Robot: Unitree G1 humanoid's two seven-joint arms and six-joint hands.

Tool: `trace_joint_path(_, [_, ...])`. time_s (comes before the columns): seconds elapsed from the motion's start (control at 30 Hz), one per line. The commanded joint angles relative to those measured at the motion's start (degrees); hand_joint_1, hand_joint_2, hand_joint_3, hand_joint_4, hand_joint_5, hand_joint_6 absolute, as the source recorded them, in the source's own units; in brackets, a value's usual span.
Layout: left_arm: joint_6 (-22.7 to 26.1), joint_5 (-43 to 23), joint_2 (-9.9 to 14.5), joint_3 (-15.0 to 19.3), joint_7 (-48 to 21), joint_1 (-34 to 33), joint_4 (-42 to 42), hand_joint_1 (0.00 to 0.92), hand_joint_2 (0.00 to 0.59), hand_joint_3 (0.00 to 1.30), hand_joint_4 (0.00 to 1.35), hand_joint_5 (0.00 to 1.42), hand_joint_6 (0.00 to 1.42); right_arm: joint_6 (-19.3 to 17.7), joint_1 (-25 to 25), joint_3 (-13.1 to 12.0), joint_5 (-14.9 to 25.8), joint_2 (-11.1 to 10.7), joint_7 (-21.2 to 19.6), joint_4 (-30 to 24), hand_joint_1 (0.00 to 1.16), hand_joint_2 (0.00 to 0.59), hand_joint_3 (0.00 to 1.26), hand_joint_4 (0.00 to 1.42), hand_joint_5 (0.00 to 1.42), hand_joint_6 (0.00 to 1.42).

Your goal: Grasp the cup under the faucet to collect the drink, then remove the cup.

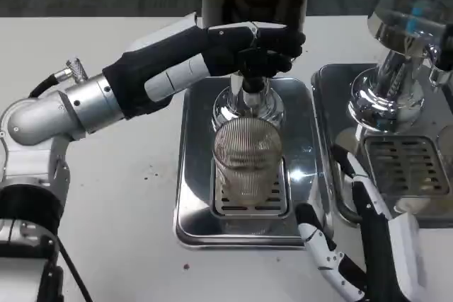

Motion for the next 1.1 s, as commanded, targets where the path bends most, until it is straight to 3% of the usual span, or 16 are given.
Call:
trace_joint_path(0.03, [0.0, 2.7, 1.2, -1.0, 0.8, 0.8, 2.7, 0.000, 0.080, 0.22, 0.18, 0.22, 0.09, -0.4, -0.8, -0.2, 2.4, -0.6, 4.0, 0.1, 0.32, 0.273, 0.09, 0.05, 0.07, 0.09])
trace_joint_path(0.17, [-1.6, 3.7, 1.6, -1.7, 0.8, 0.9, 3.1, 0.000, 0.079, 0.22, 0.16, 0.21, 0.09, 0.2, -1.3, -0.7, 3.2, -1.0, 6.6, -0.5, 0.33, 0.279, 0.08, 0.03, 0.06, 0.08])
trace_joint_path(0.7, [-9.9, 8.3, 3.7, -5.9, 5.3, 0.5, 5.2, 0.000, 0.074, 0.21, 0.14, 0.17, 0.07, 1.0, -2.4, -1.9, 3.7, -1.0, 10.5, -0.3, 0.40, 0.252, 0.02, 0.00, 0.00, 0.05])
trace_joint_path(1.1, [-13.7, 9.8, 4.8, -8.1, 7.8, 0.8, 5.6, 0.000, 0.072, 0.21, 0.13, 0.17, 0.07, 0.9, -4.8, -3.4, 8.6, -1.5, 17.2, 0.7, 0.51, 0.224, 0.00, 0.00, 0.00, 0.05])
